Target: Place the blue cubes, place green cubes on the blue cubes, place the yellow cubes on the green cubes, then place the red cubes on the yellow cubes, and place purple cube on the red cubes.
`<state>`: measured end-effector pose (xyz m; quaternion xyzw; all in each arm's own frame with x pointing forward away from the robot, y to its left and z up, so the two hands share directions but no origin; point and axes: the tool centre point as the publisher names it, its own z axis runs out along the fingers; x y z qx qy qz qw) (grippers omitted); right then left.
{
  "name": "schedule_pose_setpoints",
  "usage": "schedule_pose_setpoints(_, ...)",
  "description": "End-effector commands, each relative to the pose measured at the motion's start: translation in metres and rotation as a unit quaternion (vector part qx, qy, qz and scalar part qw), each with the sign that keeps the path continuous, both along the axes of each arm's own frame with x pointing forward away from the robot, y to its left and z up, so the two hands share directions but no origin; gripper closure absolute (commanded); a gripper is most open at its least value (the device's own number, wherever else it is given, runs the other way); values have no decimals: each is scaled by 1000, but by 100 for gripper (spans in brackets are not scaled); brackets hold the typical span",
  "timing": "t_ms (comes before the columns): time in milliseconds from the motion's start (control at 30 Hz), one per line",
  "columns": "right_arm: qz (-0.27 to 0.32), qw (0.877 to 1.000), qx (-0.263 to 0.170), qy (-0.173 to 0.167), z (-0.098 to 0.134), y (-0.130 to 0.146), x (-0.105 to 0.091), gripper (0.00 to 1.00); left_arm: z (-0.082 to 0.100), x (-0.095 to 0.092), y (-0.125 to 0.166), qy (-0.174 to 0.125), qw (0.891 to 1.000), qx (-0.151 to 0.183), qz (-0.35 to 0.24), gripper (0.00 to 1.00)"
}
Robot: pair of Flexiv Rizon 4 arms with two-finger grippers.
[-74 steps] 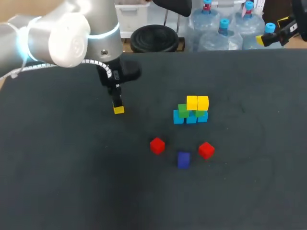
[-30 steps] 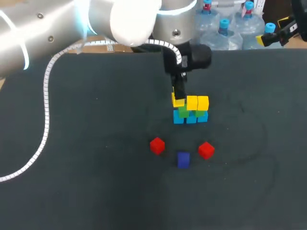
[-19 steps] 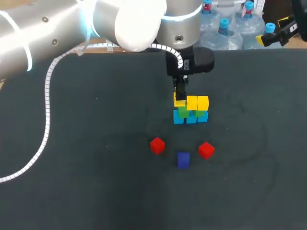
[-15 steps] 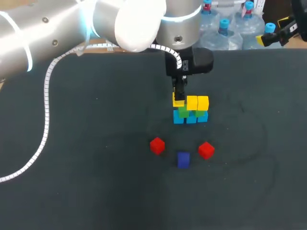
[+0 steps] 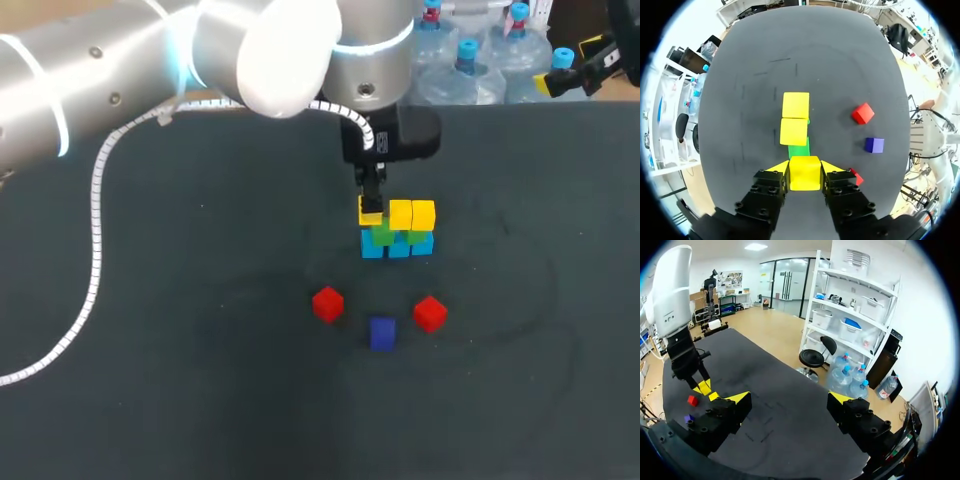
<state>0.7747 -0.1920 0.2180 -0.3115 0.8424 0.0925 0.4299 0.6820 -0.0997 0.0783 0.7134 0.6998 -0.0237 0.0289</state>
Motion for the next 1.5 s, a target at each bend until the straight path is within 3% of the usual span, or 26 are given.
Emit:
schedule_pose_setpoints(33, -17, 1000, -10, -9, 0, 2, -3, 0, -2, 2, -2, 1, 1000, 2, -3, 100)
schedule_pose_setpoints(1500, -17, 1000, -10, -9, 0, 2, -3, 0, -19, 9, -11, 11, 1000, -3, -15, 100)
